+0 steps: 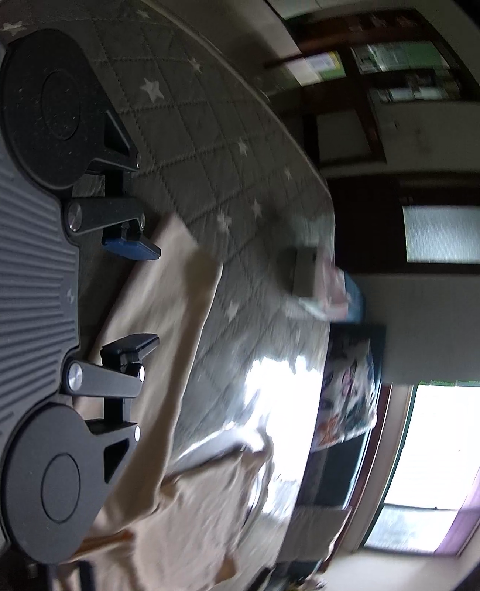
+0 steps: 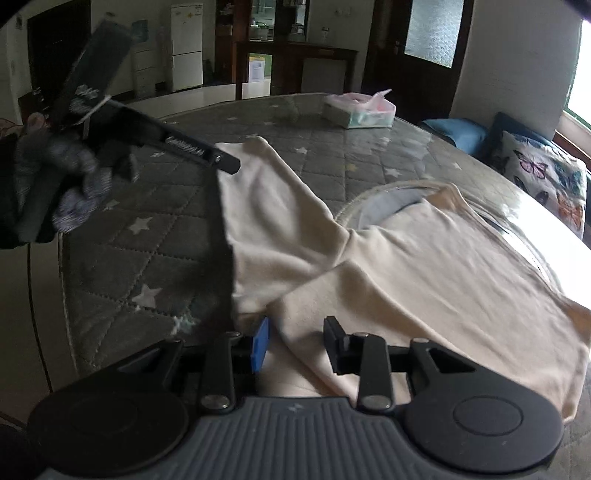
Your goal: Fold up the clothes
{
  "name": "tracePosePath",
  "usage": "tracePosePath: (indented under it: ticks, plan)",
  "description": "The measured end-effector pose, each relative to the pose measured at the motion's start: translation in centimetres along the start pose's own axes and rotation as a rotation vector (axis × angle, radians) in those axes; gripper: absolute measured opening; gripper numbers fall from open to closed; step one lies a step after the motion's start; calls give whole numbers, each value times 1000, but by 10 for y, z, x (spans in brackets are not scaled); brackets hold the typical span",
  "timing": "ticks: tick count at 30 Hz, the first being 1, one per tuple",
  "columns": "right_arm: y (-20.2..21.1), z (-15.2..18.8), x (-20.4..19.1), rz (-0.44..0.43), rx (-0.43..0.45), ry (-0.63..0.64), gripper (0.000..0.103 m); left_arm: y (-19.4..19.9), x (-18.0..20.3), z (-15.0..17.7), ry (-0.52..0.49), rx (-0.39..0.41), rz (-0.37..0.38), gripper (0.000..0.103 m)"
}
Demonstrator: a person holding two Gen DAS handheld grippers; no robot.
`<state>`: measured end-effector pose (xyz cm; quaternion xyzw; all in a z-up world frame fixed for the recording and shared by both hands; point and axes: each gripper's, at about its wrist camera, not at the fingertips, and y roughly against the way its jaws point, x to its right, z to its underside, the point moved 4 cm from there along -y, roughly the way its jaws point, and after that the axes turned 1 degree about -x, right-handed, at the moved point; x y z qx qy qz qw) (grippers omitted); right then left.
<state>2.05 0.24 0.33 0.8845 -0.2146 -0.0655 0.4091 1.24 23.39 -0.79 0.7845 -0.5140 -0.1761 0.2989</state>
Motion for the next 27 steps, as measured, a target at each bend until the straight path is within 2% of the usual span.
tracePosePath:
  ticks: [6, 9, 11, 13, 16, 20, 23, 27]
  plan:
    - [9, 3, 7, 8, 9, -27, 34, -13, -19, -5, 96, -5, -44, 47]
    - [16, 4, 12, 16, 18, -39, 34, -21, -26, -6, 146, -28, -43, 45]
    - [20, 5, 15, 22, 24, -46, 34, -24, -30, -6, 172, -21, -53, 38]
    - [24, 6, 18, 28, 30, -54, 34, -24, -32, -7, 187, -17, -61, 17]
    - [31, 11, 23, 39, 33, -71, 34, -21, -34, -9, 226, -10, -52, 6]
    - [43, 18, 32, 58, 44, -107, 34, 3, -16, -17, 217, 44, 19, 5]
    - [52, 23, 44, 68, 55, -153, 34, 29, 15, -26, 159, 91, 119, 5]
    - [65, 30, 62, 91, 75, -220, 34, 56, 67, -33, 71, 120, 291, 5]
